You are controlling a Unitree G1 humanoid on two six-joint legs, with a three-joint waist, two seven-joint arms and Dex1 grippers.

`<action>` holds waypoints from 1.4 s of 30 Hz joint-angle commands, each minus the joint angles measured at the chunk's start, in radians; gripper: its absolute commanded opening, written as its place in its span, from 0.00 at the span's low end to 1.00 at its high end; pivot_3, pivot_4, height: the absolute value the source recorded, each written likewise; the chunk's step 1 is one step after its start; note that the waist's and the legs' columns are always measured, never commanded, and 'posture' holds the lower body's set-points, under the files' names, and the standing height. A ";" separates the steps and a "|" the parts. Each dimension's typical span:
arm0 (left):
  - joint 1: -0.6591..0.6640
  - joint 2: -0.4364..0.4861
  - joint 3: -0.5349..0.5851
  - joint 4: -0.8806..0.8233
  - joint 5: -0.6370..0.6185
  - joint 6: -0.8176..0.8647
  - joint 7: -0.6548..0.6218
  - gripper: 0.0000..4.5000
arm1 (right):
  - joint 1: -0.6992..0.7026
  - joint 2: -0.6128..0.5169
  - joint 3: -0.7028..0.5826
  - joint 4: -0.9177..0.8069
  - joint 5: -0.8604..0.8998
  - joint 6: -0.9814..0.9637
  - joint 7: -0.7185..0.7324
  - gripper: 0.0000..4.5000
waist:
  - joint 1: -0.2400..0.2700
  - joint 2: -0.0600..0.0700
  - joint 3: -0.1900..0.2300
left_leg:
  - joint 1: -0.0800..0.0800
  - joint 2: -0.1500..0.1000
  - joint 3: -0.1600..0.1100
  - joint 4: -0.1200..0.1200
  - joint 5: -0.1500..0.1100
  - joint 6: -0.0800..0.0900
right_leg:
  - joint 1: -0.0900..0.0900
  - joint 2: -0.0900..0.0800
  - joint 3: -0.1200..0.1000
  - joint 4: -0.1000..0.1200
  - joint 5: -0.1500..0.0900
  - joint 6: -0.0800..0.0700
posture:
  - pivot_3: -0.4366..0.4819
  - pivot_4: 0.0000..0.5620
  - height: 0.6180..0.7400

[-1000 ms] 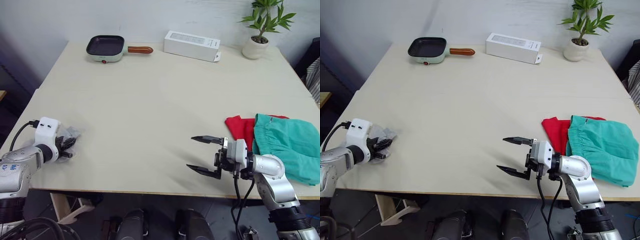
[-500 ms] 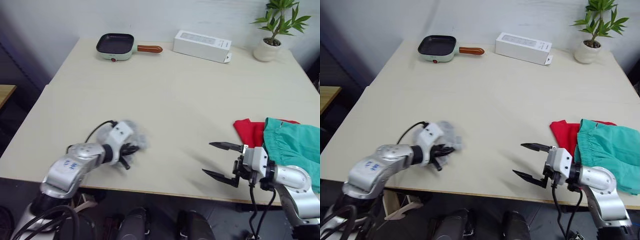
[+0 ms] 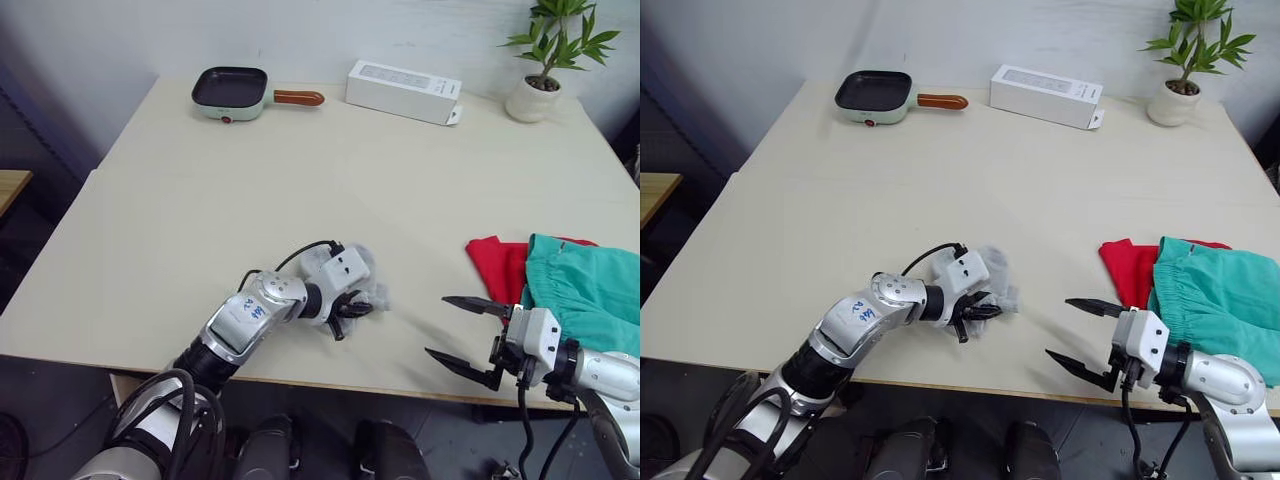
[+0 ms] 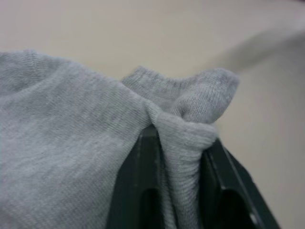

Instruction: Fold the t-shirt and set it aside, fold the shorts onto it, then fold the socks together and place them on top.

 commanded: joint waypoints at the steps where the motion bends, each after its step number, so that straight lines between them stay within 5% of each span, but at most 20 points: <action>1: 0.006 0.000 0.069 -0.056 -0.080 -0.027 -0.095 0.50 | 0.000 0.012 -0.003 -0.044 0.000 0.005 -0.029 1.00 | 0.000 0.000 0.000 | 0.000 0.000 0.000 0.000 0.000 0.000 | 0.000 0.000 0.000 0.000 0.000 0.000 | 0.48 0.27 1.00; 5: 0.025 0.062 0.121 -0.092 -0.119 -0.168 -0.246 0.77 | -0.032 0.018 0.059 -0.089 -0.016 0.069 -0.061 1.00 | -0.006 0.000 0.000 | 0.000 0.000 0.000 0.000 0.000 0.000 | 0.000 0.000 0.000 0.000 0.000 0.000 | 0.48 0.27 1.00; 9: 0.007 0.127 0.218 0.003 -0.104 -0.287 -0.309 0.77 | -0.097 0.020 0.161 -0.130 -0.033 0.203 -0.097 1.00 | -0.018 0.000 0.000 | 0.000 0.001 0.000 0.000 0.000 -0.001 | 0.000 0.000 -0.001 0.000 0.000 0.000 | 0.48 0.27 1.00; 12: -0.057 0.236 0.185 0.184 0.041 -0.415 -0.342 0.77 | -0.162 0.027 0.231 -0.126 -0.072 0.287 -0.129 1.00 | -0.023 0.000 0.000 | 0.000 0.000 0.000 0.000 0.001 0.000 | 0.000 0.000 -0.001 0.000 0.000 0.000 | 0.48 0.27 1.00; 19: -0.222 0.187 0.236 0.620 0.105 -0.602 -0.363 0.77 | -0.324 0.089 0.366 0.036 -0.259 0.215 -0.179 1.00 | -0.017 0.000 0.001 | -0.004 -0.002 -0.003 0.001 0.000 0.002 | -0.002 -0.002 -0.004 0.001 0.000 0.000 | 0.48 0.27 1.00; 23: -0.276 0.120 0.249 0.770 0.117 -0.641 -0.376 0.78 | -0.380 0.108 0.378 0.114 -0.296 0.159 -0.182 0.79 | -0.023 -0.001 0.001 | -0.005 -0.005 -0.001 0.001 0.000 0.005 | -0.002 0.001 -0.010 0.003 0.001 0.002 | 0.48 0.27 1.00; 30: -0.301 0.034 0.275 0.893 0.138 -0.672 -0.382 0.78 | -0.383 0.117 0.384 0.142 -0.315 0.114 -0.187 0.25 | -0.024 -0.001 0.001 | -0.007 -0.006 -0.002 0.004 0.000 0.007 | -0.001 0.002 -0.017 0.003 0.002 0.004 | 0.48 0.27 1.00; 33: -0.290 0.033 0.273 0.898 0.169 -0.675 -0.377 0.59 | -0.381 0.119 0.383 0.148 -0.323 0.095 -0.190 0.01 | -0.026 -0.001 0.001 | -0.007 -0.006 -0.002 0.005 0.001 0.007 | -0.001 0.001 -0.017 0.002 0.002 0.004 | 0.48 0.27 1.00; 41: -0.106 0.082 0.314 0.581 0.122 -0.510 -0.384 0.01 | -0.483 0.098 0.388 0.354 -0.358 -0.106 -0.114 0.00 | -0.049 -0.001 0.001 | -0.003 -0.005 -0.002 0.004 0.002 0.005 | 0.000 -0.002 -0.016 0.006 0.002 0.004 | 0.48 0.27 1.00; 42: -0.075 0.087 0.323 0.522 0.115 -0.478 -0.368 0.00 | -0.512 0.097 0.389 0.399 -0.362 -0.139 -0.101 0.00 | -0.051 -0.001 0.001 | -0.003 -0.005 -0.002 0.004 0.002 0.005 | 0.000 -0.001 -0.016 0.006 0.002 0.004 | 0.48 0.27 1.00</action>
